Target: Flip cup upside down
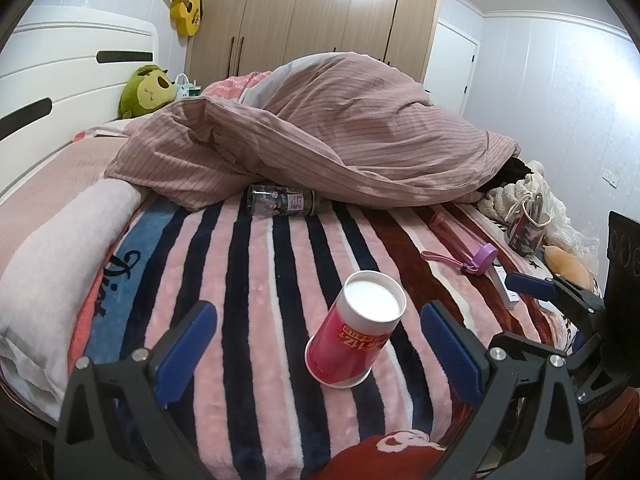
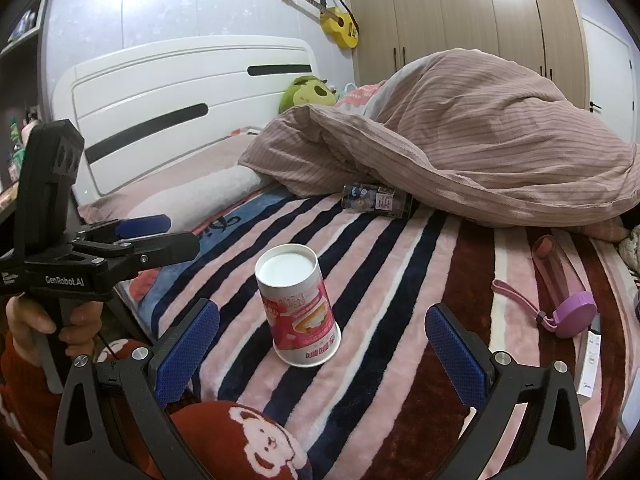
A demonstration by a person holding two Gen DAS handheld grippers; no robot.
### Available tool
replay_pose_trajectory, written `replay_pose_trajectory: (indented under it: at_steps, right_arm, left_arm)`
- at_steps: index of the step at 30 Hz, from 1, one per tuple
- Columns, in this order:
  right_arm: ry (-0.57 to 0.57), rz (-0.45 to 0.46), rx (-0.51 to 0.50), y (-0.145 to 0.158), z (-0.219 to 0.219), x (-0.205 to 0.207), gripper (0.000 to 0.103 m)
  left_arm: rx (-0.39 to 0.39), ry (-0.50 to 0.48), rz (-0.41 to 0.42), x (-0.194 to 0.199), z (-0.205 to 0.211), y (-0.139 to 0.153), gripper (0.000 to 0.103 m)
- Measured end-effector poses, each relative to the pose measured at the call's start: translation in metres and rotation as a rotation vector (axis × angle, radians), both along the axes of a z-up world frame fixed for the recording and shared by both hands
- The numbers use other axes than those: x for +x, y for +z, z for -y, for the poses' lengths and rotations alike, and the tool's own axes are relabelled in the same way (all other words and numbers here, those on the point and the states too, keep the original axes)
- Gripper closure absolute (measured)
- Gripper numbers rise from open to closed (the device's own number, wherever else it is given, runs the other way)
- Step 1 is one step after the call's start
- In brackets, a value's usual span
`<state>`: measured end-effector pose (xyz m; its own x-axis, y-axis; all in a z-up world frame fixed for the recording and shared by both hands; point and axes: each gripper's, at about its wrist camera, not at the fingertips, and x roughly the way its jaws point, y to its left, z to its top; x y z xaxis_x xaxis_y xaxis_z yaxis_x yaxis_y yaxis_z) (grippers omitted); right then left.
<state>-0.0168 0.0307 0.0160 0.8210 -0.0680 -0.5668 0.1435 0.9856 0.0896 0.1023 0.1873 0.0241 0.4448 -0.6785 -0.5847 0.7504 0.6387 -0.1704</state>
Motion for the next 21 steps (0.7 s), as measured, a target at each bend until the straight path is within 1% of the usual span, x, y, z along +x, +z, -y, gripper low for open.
replay_pose_trajectory:
  at_steps: [21]
  right_arm:
    - [-0.007,0.005,0.015,0.0021,-0.0029,-0.0013,0.000]
  left_arm:
    - [0.001,0.000,0.002,-0.0006,0.0005,0.0016,0.002]
